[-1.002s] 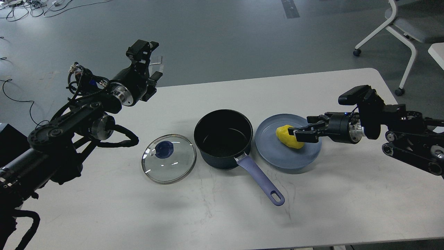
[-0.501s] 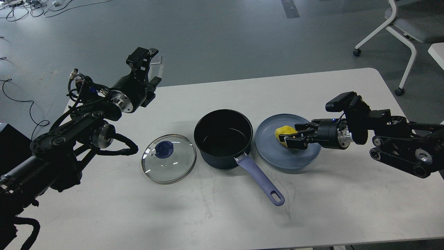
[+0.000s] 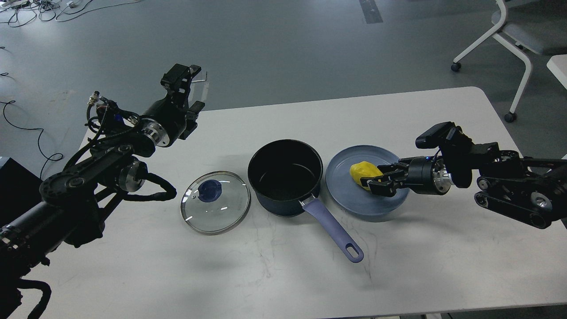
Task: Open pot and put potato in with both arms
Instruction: 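Lift the potato and carry it over the saucepan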
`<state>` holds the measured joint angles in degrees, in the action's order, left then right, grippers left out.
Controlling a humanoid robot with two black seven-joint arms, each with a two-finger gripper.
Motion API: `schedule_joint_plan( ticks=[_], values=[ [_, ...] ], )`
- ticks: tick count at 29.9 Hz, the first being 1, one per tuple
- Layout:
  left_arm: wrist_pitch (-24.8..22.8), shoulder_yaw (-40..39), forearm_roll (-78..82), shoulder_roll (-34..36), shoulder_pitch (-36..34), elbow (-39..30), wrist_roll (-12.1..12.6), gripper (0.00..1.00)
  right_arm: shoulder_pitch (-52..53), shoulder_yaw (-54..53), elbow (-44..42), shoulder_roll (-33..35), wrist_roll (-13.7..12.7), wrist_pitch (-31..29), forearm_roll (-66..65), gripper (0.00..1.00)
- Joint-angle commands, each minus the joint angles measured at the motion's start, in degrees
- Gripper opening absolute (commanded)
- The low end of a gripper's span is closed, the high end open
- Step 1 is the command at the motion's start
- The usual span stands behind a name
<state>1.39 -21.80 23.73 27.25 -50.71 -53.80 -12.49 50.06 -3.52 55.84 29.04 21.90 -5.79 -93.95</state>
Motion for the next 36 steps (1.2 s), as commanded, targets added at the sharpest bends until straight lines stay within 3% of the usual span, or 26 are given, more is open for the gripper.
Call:
schedule_joint_plan(
  ticks=[1, 8, 18, 20, 23, 29, 31, 34, 35, 36],
  values=[
    [0.2, 0.0, 0.0, 0.0, 0.3, -0.1, -0.6, 0.98, 0.1, 0.0, -1.3, -1.4, 2.6, 0.1, 0.1, 0.43],
    [0.2, 0.1, 0.0, -0.1, 0.2, 0.0, -1.1, 0.98, 4.4, -0.1, -1.3, -0.9, 4.5, 1.8, 0.3, 0.39],
    [0.2, -0.7, -0.3, -0.7, -0.1, 0.0, -0.3, 0.98, 15.3, 0.0, -1.3, -1.3, 4.6, 4.1, 0.3, 0.39],
    [0.1, -0.7, -0.8, -0.7, -0.3, -0.1, -0.3, 0.98, 16.1, 0.5, -1.5, -3.7, 4.6, 4.1, 0.3, 0.39],
    [-0.2, -1.1, -1.7, -0.7, -0.3, -0.1, 1.4, 0.98, 17.2, 3.7, -2.9, -9.3, 6.0, 4.1, 0.3, 0.39],
    [-1.2, -5.4, -4.4, -0.9, 0.2, -0.3, 4.3, 0.98, 17.0, 7.6, -8.9, -17.2, 6.1, 4.1, 0.3, 0.39],
    [-2.0, -5.5, -4.5, -0.9, 0.3, -0.3, 4.8, 0.98, 16.6, 8.4, -9.2, -18.6, 6.1, 4.1, 0.3, 0.51],
    [-3.2, -6.4, -5.6, -0.6, 1.2, -0.3, 5.5, 0.98, 15.9, 10.0, -9.4, -18.8, 6.1, 4.4, 0.3, 0.77],
    [-3.8, -7.5, -6.9, -0.5, 1.5, -0.3, 6.5, 0.98, 15.9, 10.0, -9.4, -18.8, 6.1, 4.8, 0.3, 0.95],
    [-4.2, -8.7, -8.2, -0.5, 1.5, -0.3, 8.2, 0.98, 15.9, 9.9, -9.5, -18.8, 6.1, 5.0, 0.7, 1.00]
  ],
)
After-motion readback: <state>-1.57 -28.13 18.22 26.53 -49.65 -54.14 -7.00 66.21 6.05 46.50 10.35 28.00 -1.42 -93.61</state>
